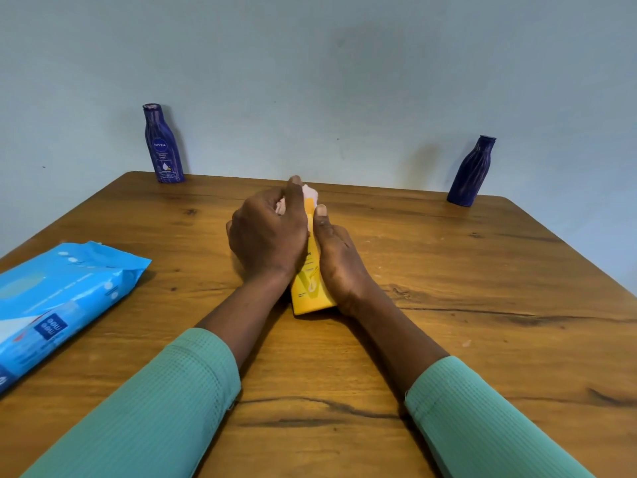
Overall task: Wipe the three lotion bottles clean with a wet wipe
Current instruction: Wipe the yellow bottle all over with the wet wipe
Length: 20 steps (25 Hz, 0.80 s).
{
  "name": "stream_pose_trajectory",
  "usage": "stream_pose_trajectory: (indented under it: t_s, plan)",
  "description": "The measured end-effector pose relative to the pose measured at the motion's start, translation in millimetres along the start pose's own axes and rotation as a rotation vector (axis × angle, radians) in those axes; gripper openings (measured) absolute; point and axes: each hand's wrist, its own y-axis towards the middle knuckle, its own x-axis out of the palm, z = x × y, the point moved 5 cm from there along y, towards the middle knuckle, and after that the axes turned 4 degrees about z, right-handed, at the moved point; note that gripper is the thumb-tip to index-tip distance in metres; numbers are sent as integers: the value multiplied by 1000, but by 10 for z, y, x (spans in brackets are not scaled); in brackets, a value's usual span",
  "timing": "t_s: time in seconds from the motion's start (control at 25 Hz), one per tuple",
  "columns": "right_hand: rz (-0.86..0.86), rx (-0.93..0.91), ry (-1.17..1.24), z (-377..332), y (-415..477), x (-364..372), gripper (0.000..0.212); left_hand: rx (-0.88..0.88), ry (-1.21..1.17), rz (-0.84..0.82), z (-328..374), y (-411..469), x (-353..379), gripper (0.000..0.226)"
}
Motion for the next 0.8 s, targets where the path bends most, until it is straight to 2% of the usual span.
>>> stream_pose_trajectory:
  t_s: [0.04,0.12,0.2,0.32,0.44,0.6,0.8]
  plan:
    - [2,10,-10,-18,-19,-1,94,-89,26,8,-32,14,-15,47]
    - [25,-9,-22,-52,-62,-21,67,-222,59,8,-83,15,-15,48]
    - [55,-37,-24,-120,-116,-44,55,-249,70,15,-86,21,-13,50]
    - [94,-77,-30,-190,-146,-52,53,-125,31,-3,-52,39,-2,48]
    - [161,-95,-81,-197,-169,-61,51,34,-33,-169,-42,16,91,49]
    - [417,-312,-157,-194,-155,-216,47,246,123,-301,154,-130,201,51]
    - [581,-266,-94,-123,-57,-406,34,309,287,-581,80,-324,246,54]
